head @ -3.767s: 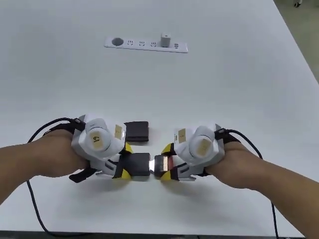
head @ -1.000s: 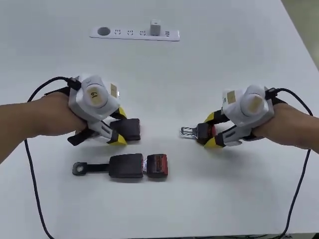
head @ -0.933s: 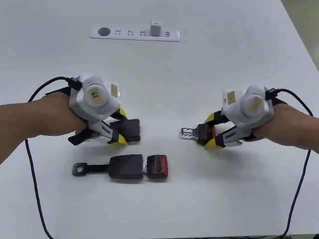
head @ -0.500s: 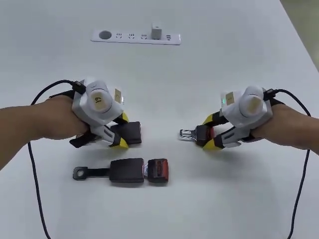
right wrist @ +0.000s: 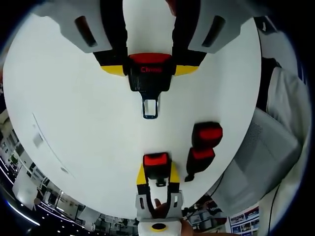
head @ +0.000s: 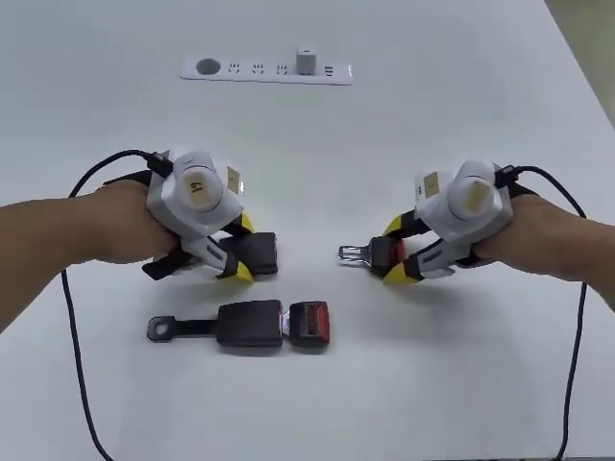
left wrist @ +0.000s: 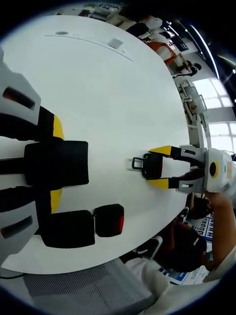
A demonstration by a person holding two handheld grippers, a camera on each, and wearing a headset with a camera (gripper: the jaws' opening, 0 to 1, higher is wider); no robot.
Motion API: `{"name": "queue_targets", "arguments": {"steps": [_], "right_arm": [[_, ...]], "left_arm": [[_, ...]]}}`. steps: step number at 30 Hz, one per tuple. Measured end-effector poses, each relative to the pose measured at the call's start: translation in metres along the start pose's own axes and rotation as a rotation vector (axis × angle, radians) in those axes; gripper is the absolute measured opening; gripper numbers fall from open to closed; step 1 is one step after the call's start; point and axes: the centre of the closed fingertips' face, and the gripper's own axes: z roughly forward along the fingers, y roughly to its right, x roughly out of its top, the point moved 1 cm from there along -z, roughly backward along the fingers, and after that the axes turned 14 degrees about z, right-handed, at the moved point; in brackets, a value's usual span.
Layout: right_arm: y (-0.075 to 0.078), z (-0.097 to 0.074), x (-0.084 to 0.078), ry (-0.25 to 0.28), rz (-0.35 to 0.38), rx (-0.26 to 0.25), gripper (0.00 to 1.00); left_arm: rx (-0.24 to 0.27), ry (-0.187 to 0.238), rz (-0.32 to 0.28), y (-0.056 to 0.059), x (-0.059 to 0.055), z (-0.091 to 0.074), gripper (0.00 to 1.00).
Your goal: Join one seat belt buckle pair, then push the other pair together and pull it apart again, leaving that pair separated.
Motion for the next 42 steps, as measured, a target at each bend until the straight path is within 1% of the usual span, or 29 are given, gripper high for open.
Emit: {"name": "queue_targets", "arguments": {"steps": [3, 6, 11, 12, 13, 14, 15, 17, 20, 24, 27, 29, 31, 32, 36, 38, 42], "right_arm": [[-0.001, 0.007, 0.007, 0.019, 0.008, 0.014, 0.33], [-0.002, 0.012, 0.014, 0.026, 0.002, 0.013, 0.33], [-0.012, 0.023, 0.03, 0.034, -0.01, 0.023, 0.33], [-0.013, 0.025, 0.034, 0.043, -0.01, 0.025, 0.33], [-0.012, 0.028, 0.035, 0.043, -0.009, 0.024, 0.33], [-0.014, 0.029, 0.039, 0.047, -0.011, 0.026, 0.33], [-0.019, 0.028, 0.043, 0.052, -0.013, 0.029, 0.33], [-0.016, 0.033, 0.046, 0.057, -0.014, 0.03, 0.33], [-0.019, 0.034, 0.053, 0.06, -0.02, 0.03, 0.33], [-0.016, 0.04, 0.058, 0.065, -0.015, 0.02, 0.33], [-0.018, 0.041, 0.061, 0.067, -0.021, 0.019, 0.33], [-0.017, 0.041, 0.06, 0.059, -0.026, 0.016, 0.33], [-0.021, 0.038, 0.062, 0.052, -0.042, 0.011, 0.33], [-0.019, 0.04, 0.062, 0.052, -0.049, 0.009, 0.33], [-0.023, 0.043, 0.069, 0.056, -0.057, 0.015, 0.33], [-0.022, 0.045, 0.071, 0.062, -0.057, 0.017, 0.33], [-0.021, 0.047, 0.072, 0.06, -0.046, 0.027, 0.32]], "left_arm": [[-0.001, -0.007, -0.002, -0.001, -0.001, 0.001, 0.35], [-0.001, -0.017, -0.003, -0.001, -0.001, 0.0, 0.35], [-0.004, -0.019, 0.001, 0.0, 0.0, 0.0, 0.35], [-0.004, -0.018, 0.0, 0.0, 0.0, 0.0, 0.35], [-0.004, -0.021, 0.001, 0.0, -0.001, 0.001, 0.35], [-0.004, -0.027, 0.002, 0.0, -0.001, 0.001, 0.35], [-0.005, -0.03, 0.002, 0.0, -0.001, 0.001, 0.35], [-0.006, -0.034, 0.005, 0.0, -0.002, 0.002, 0.35], [-0.01, -0.035, 0.01, 0.0, -0.001, 0.002, 0.35], [-0.012, -0.033, 0.013, 0.001, 0.0, 0.003, 0.35], [-0.011, -0.031, 0.014, 0.001, 0.0, 0.003, 0.35], [-0.01, -0.029, 0.013, 0.0, -0.001, 0.004, 0.35], [-0.012, -0.029, 0.014, 0.0, 0.0, 0.004, 0.35], [-0.012, -0.029, 0.015, 0.0, 0.0, 0.004, 0.35], [-0.011, -0.025, 0.014, 0.001, 0.001, 0.004, 0.35], [-0.012, -0.023, 0.017, 0.001, 0.002, 0.004, 0.35], [-0.015, -0.006, 0.021, 0.001, 0.003, 0.003, 0.35]]}}
